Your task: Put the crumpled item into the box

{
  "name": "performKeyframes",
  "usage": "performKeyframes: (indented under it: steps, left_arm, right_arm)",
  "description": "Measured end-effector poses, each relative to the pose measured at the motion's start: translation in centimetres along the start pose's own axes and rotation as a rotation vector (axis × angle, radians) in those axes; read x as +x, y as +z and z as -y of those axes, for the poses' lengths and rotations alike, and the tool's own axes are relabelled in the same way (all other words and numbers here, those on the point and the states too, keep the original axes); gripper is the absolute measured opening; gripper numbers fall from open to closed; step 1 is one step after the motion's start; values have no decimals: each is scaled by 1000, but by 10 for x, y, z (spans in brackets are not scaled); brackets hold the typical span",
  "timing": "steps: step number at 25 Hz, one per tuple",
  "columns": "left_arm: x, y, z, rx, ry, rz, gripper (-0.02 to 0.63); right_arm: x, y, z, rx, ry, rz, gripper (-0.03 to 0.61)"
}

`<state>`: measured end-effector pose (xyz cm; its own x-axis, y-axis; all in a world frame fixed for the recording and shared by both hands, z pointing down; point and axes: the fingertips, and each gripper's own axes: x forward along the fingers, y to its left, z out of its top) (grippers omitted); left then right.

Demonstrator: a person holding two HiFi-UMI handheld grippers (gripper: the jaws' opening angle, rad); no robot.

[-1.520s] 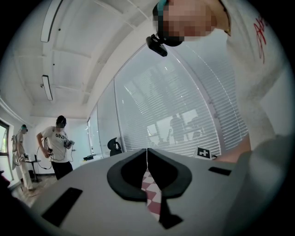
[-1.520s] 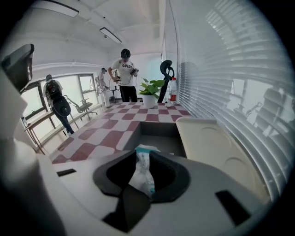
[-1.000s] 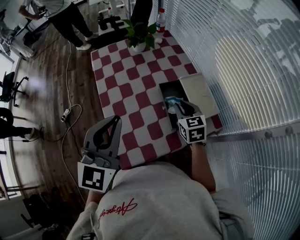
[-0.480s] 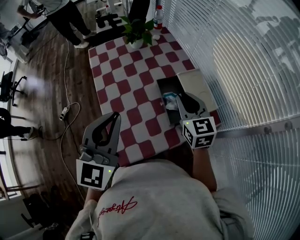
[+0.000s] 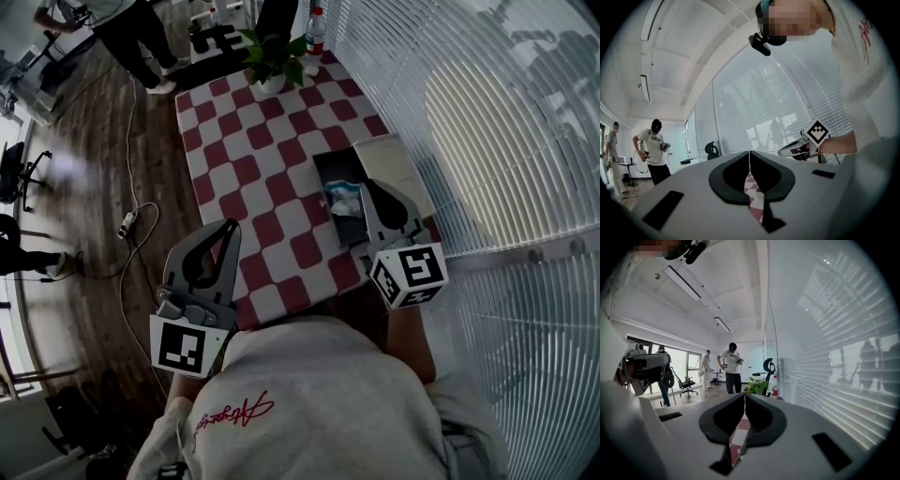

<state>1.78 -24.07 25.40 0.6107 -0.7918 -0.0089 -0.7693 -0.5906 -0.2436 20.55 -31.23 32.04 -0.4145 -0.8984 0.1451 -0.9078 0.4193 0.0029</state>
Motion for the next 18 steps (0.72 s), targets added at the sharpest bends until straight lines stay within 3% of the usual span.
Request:
performKeyframes:
  steps: [18]
  left_arm:
    - [-5,-1,-5,-1,17,1,18]
  right_arm:
    - [-18,40,-31,-18,88,117,12]
